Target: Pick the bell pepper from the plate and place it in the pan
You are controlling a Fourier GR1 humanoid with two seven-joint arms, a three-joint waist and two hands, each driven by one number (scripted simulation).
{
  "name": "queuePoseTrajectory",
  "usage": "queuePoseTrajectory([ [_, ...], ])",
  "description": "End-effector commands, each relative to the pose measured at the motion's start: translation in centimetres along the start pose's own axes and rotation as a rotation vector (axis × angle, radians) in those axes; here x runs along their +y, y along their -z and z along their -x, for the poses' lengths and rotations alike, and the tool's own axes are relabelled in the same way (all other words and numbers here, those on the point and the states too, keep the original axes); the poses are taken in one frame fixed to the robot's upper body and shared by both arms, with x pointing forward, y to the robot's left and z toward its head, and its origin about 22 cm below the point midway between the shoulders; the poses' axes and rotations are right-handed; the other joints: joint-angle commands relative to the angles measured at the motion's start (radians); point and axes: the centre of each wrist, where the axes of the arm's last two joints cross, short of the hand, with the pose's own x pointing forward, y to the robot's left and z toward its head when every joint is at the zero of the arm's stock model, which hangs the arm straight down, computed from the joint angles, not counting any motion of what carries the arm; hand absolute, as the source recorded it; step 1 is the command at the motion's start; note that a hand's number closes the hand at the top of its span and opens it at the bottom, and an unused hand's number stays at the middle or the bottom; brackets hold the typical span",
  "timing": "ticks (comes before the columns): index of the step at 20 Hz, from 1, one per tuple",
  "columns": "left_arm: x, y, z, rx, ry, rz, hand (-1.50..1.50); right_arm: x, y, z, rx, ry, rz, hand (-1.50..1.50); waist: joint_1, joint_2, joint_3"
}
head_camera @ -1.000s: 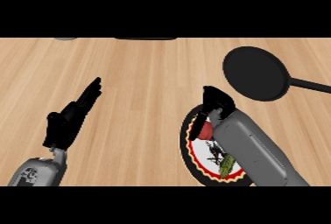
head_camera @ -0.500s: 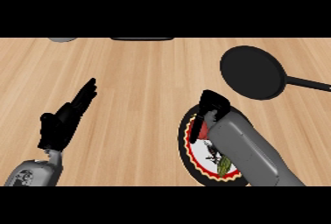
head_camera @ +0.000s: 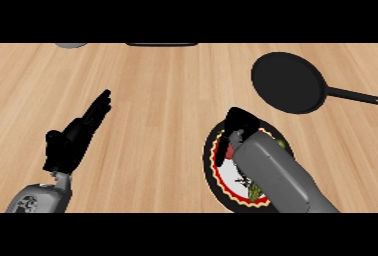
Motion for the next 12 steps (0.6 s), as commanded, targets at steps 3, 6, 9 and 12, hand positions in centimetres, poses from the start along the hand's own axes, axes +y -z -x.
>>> queuePoseTrajectory([
  [3, -0.5, 0.0, -0.1, -0.008, 0.007, -0.014, 0.0, 3.2, -0.1, -1.3, 0.171, -0.059, -0.042, -1.5, 0.004, 0.003, 0.0],
  [6, -0.2, -0.3, 0.1, -0.005, -0.001, 0.002, 0.0, 3.2, -0.5, -0.9, 0.102, -0.107, -0.068, 1.5, 0.0, 0.002, 0.001],
  [9, -0.5, 0.5, -0.5, -0.005, 0.0, -0.001, 0.0, 3.1, 1.8, 0.2, 0.094, -0.135, -0.131, 1.5, 0.002, 0.004, 0.001],
  [12, -1.1, -0.4, -0.2, 0.019, 0.0, -0.002, 0.0, 4.1, 0.8, -0.2, 0.101, -0.14, -0.127, 1.5, 0.001, 0.001, 0.001],
])
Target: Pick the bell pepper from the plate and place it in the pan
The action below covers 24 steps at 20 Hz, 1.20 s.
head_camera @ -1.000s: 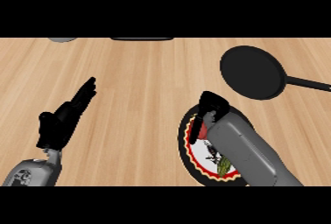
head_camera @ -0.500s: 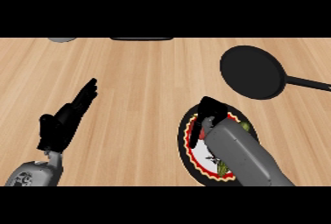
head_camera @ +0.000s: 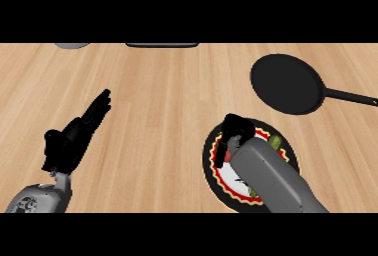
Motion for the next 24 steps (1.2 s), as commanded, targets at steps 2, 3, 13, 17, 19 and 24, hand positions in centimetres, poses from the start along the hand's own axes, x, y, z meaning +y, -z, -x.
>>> queuePoseTrajectory([
  [2, 1.2, 0.0, 0.9, 0.009, 0.008, 0.001, 0.0, -0.6, -1.1, -2.0, 0.12, -0.076, -0.05, 1.5, 0.001, 0.014, 0.007],
  [3, -0.2, -0.4, 1.2, 0.003, -0.001, -0.008, 0.0, 1.8, -0.9, -0.9, 0.115, -0.07, -0.066, 1.5, -0.003, 0.012, 0.007],
  [13, -0.1, -0.4, 0.7, 0.015, -0.018, 0.0, 0.0, 4.5, -6.7, -1.1, -0.415, -0.054, 0.302, 1.5, -0.009, 0.006, 0.008],
  [17, 0.2, 0.9, -0.2, 0.004, -0.002, -0.014, 0.0, 4.4, -10.6, -0.6, -0.571, -0.025, 0.467, 1.5, -0.023, 0.006, 0.008],
  [19, -0.9, 0.8, 0.7, 0.0, 0.003, -0.019, 0.0, 5.2, -11.3, -0.5, -0.595, -0.001, 0.596, 1.5, -0.021, 0.008, 0.008],
  [24, 0.7, -0.2, 0.8, 0.02, -0.005, -0.009, 0.0, 1.8, -14.4, 1.8, -0.638, 0.074, 0.877, 1.5, -0.017, 0.006, 0.008],
])
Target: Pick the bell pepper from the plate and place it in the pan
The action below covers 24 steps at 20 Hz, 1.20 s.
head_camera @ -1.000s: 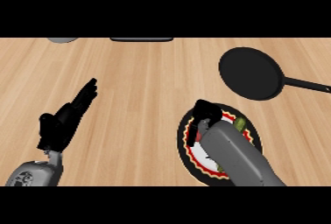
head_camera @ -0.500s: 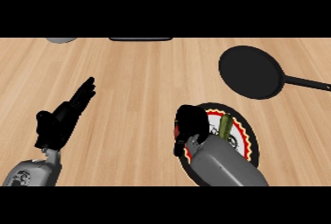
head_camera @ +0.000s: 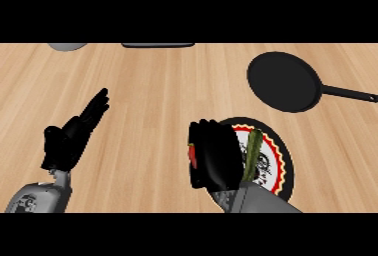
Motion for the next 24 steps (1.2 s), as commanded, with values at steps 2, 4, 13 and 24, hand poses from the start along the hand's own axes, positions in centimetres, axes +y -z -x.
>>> queuePoseTrajectory([
  [2, 0.5, 0.9, -1.1, -0.014, -0.005, 0.0, 0.0, -3.7, -2.2, -0.3, -0.023, 0.093, 0.227, 1.5, 0.004, 0.006, 0.0],
  [4, -0.2, 0.0, -2.1, -0.014, 0.014, 0.013, 0.0, -3.7, -1.7, 0.8, 0.006, 0.082, 0.248, 1.5, 0.015, 0.008, 0.0],
  [13, 0.0, 0.2, -1.0, -0.018, -0.006, -0.001, 0.0, -3.8, 0.4, 7.2, 0.132, 0.324, 0.378, 1.5, 0.015, 0.013, 0.001],
  [24, -1.5, 0.2, -0.9, -0.027, -0.003, 0.039, 0.0, -1.4, 9.9, 18.5, 0.23, 0.233, 0.443, 1.5, 0.035, 0.017, 0.001],
])
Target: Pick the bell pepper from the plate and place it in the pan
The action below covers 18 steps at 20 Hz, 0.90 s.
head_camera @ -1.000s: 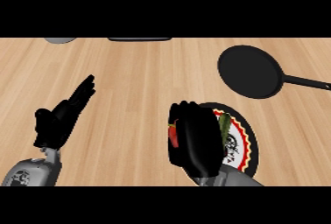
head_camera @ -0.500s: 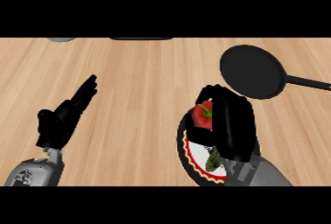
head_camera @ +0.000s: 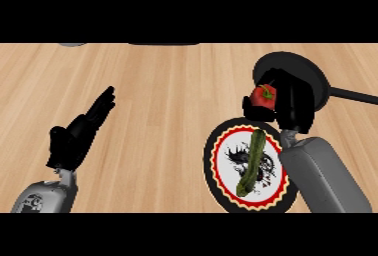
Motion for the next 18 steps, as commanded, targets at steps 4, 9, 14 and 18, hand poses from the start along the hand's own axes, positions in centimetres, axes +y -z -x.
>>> queuePoseTrajectory([
  [4, 0.8, -0.1, 0.8, 0.008, -0.007, -0.012, 0.0, 0.6, 5.4, 5.6, 0.026, -0.051, 0.072, 1.5, 0.004, 0.001, 0.0],
  [9, 1.6, 1.2, -1.3, -0.002, 0.012, 0.018, 0.0, 1.1, 8.1, 9.5, 0.034, -0.052, 0.081, 1.5, 0.02, 0.008, 0.001],
  [14, -0.8, 0.9, 0.0, -0.006, -0.002, 0.026, 0.0, 2.2, 8.2, 11.5, 0.029, -0.063, 0.071, 1.5, 0.016, 0.006, 0.001],
  [18, 0.0, -0.6, 0.9, -0.024, -0.005, 0.036, 0.0, 1.9, 9.4, 11.8, 0.038, -0.066, 0.096, 1.5, 0.037, 0.012, 0.002],
])
